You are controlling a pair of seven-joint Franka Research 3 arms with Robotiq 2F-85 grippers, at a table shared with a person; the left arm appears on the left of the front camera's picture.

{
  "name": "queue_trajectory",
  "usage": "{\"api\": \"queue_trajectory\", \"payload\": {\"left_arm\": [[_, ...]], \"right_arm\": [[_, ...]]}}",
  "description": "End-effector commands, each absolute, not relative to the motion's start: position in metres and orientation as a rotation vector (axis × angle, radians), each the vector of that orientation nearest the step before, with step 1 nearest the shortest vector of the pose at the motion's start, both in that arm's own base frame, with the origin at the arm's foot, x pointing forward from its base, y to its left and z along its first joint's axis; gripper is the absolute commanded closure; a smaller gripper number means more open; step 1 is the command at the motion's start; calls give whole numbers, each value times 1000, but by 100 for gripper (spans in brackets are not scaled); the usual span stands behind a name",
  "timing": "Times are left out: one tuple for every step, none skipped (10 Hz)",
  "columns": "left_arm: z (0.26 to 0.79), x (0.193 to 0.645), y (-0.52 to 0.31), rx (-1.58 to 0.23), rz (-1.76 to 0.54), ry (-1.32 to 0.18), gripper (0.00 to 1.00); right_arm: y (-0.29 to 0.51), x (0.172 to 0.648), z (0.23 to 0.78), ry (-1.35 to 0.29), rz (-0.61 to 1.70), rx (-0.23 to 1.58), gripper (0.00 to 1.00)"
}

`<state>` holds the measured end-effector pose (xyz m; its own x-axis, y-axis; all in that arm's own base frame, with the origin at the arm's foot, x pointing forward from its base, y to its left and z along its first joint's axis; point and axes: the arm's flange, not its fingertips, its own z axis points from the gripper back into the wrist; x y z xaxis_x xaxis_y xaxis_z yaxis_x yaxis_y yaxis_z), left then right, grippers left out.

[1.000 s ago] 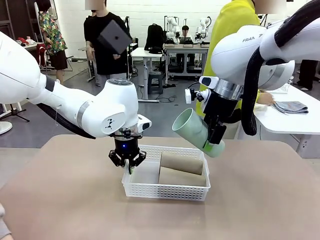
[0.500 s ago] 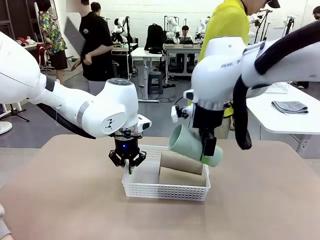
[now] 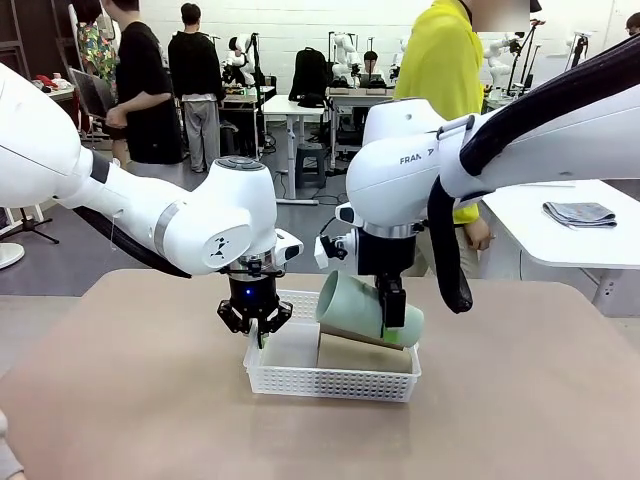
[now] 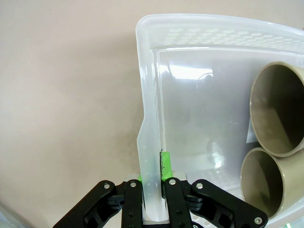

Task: Clean and organize the cups into the basket.
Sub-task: Pick up the Reusable plastic cup from the right side of the table and stack it inside the Organizing basket in the center of the table.

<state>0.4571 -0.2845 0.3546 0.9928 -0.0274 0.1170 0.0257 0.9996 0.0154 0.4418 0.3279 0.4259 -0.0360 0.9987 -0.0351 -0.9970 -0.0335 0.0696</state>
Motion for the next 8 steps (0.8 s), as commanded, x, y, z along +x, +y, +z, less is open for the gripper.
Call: {"api": "queue_trajectory", "payload": {"left_arm": [[356,457,-285,17,-27,-119,100],[356,457,-285,17,-27,-119,100],[356,457,-285,17,-27,-119,100],[356,457,-285,17,-27,-119,100],[356,457,-285,17,-27,-119,100],[356,457,-285,17,-27,-119,100],[356,457,-285,17,-27,-119,100],[356,457,-285,17,-27,-119,100]], "right_arm": [[336,448,426,88,1587,-57,19],[338,449,423,92,1596,-62,19],[340,450,420,95,1606,-64,19],[341,452,413,87,1624,-60,19],[341,455,405,99,1633,-44,19],[341,457,400,99,1638,-41,19],[341,460,395,98,1639,-51,19],[340,462,391,100,1638,-55,19]]}}
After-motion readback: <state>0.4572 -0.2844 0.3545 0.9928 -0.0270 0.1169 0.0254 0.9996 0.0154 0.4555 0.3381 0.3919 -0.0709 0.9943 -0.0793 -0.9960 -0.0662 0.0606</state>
